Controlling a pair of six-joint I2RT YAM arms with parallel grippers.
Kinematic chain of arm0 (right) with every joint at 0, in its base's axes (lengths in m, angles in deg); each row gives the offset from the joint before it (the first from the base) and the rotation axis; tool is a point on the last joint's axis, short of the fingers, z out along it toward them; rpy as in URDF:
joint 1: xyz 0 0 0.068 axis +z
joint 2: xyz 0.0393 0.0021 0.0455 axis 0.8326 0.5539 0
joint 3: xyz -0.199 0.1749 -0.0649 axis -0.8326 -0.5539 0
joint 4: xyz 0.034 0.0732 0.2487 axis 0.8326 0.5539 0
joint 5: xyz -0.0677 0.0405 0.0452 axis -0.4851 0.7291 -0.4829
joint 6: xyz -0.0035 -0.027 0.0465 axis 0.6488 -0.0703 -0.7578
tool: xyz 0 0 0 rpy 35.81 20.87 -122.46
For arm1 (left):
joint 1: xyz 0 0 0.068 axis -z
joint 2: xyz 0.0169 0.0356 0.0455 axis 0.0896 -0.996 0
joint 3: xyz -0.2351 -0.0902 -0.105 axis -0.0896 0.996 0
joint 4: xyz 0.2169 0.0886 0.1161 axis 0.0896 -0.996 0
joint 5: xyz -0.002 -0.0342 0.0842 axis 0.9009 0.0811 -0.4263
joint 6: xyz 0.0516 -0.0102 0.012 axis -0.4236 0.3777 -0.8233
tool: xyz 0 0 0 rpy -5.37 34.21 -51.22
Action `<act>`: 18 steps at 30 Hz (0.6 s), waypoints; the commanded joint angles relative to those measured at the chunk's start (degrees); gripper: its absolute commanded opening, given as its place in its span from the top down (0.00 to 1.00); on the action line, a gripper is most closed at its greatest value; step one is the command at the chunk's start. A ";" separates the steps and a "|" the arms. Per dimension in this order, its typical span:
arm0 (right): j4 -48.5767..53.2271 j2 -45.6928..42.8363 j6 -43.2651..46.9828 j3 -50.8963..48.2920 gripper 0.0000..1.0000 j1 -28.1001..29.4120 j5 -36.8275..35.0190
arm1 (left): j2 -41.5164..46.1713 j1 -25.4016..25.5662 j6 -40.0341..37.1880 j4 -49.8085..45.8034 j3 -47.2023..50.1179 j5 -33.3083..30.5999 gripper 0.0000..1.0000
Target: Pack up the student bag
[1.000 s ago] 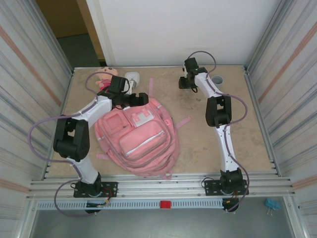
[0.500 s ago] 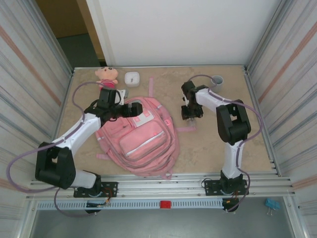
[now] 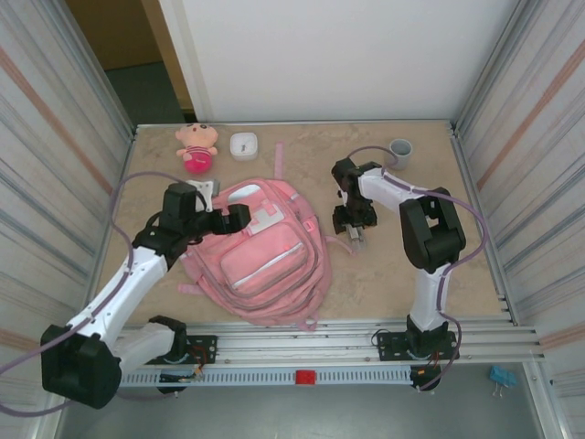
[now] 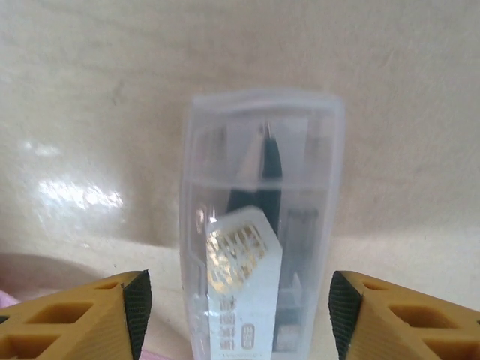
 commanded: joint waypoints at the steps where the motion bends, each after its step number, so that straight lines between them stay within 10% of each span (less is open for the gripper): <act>1: 1.19 2.77 0.69 0.89 0.43 0.12 -1.81 | 3.13 -0.65 0.67 -1.43 1.64 -1.72 0.02; 10: -1.08 3.33 0.87 -1.64 0.46 -0.81 -1.49 | 11.77 2.13 -1.51 -1.85 6.28 -2.67 0.05; 18: -7.36 -7.09 -0.46 -7.88 0.57 -1.17 -0.40 | 17.65 17.08 -11.77 -4.03 8.20 -11.49 0.09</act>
